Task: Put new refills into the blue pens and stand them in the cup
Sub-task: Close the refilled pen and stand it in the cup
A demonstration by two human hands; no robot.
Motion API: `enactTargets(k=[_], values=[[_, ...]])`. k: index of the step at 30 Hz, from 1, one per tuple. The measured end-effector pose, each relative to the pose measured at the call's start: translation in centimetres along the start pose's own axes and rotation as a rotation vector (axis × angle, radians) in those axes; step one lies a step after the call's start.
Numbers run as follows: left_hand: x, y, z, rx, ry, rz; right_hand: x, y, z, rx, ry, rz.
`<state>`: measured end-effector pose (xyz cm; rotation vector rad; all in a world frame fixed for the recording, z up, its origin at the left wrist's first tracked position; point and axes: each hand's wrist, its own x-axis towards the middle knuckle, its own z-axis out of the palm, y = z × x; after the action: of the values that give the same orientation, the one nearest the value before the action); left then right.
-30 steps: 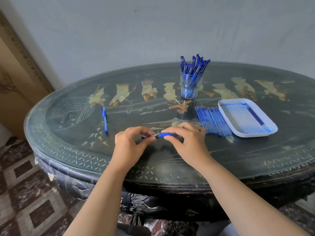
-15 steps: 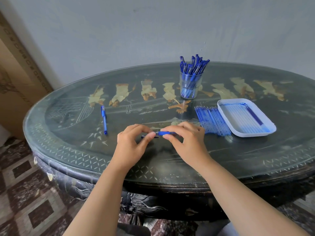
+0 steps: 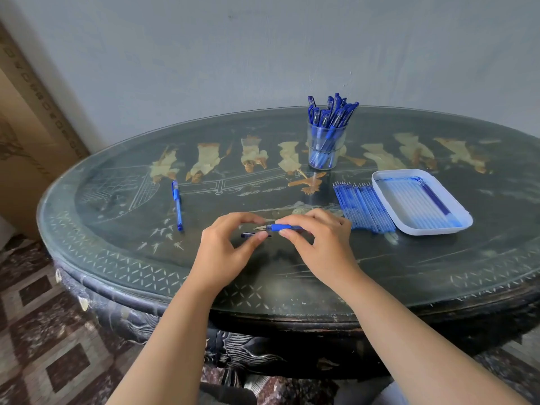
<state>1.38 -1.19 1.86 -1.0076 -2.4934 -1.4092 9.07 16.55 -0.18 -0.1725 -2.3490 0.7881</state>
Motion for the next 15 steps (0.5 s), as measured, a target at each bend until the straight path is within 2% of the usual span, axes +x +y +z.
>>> enactTargets(k=[2,7,12,15], values=[[0.0,0.1,0.0,0.008,0.026,0.004,0.0,0.0,0.0,-0.001,-0.006,0.000],[-0.1,0.6,-0.2,-0.044,-0.034,-0.069,0.1,-0.1,0.0,0.004,0.000,0.004],[-0.1,1.0,-0.4,-0.070,0.027,-0.109,0.1,-0.2,0.0,0.001,0.003,0.006],[-0.1,1.3,-0.5,-0.108,0.002,-0.138,0.1,-0.2,-0.1,-0.005,-0.011,0.004]])
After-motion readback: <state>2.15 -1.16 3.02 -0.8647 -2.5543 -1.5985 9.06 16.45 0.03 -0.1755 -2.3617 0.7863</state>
